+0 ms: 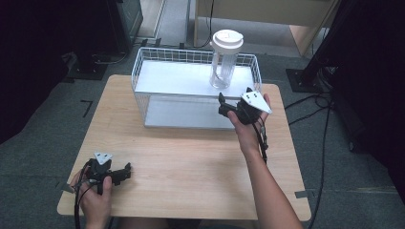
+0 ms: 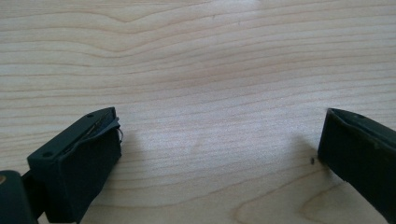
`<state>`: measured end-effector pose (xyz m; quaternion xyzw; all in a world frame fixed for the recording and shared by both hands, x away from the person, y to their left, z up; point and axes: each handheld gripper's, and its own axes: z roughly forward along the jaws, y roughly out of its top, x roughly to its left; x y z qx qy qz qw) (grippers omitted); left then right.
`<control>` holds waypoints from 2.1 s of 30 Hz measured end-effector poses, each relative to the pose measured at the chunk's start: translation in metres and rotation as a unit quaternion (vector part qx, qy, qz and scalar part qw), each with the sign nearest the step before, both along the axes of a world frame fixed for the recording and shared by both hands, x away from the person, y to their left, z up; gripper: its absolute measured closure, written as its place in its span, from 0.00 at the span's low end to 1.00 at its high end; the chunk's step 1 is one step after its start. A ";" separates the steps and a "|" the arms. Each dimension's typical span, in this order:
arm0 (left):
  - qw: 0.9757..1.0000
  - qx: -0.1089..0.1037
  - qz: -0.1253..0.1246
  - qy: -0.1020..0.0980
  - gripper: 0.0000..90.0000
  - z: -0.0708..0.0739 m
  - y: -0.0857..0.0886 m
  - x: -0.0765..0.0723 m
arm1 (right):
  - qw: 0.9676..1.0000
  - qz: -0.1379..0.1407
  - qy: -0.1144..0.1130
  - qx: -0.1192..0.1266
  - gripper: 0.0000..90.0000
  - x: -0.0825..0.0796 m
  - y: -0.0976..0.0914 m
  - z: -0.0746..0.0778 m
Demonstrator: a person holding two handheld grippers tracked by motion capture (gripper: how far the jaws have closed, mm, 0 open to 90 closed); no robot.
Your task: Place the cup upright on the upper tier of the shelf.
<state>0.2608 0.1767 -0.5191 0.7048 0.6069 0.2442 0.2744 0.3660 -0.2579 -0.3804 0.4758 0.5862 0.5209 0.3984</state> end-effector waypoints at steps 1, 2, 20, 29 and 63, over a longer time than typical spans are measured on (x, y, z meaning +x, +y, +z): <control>1.000 0.000 0.000 0.000 0.00 0.000 0.000 0.000 | 1.000 -0.001 0.000 0.001 0.03 -0.002 -0.002 -0.002; 1.000 0.000 0.000 0.000 0.00 0.000 0.000 0.000 | 1.000 -0.003 0.001 -0.001 0.02 -0.004 -0.004 -0.004; 1.000 0.000 0.000 0.000 0.00 0.000 0.000 0.000 | 0.999 -0.030 0.020 -0.002 0.02 -0.033 -0.037 -0.036; 1.000 0.000 0.000 0.000 0.00 0.000 0.000 0.000 | 0.998 -0.042 0.037 -0.004 0.02 -0.045 -0.053 -0.054; 1.000 0.000 0.000 0.000 0.00 0.000 0.000 0.000 | 0.991 -0.098 0.094 0.000 0.02 -0.101 -0.114 -0.109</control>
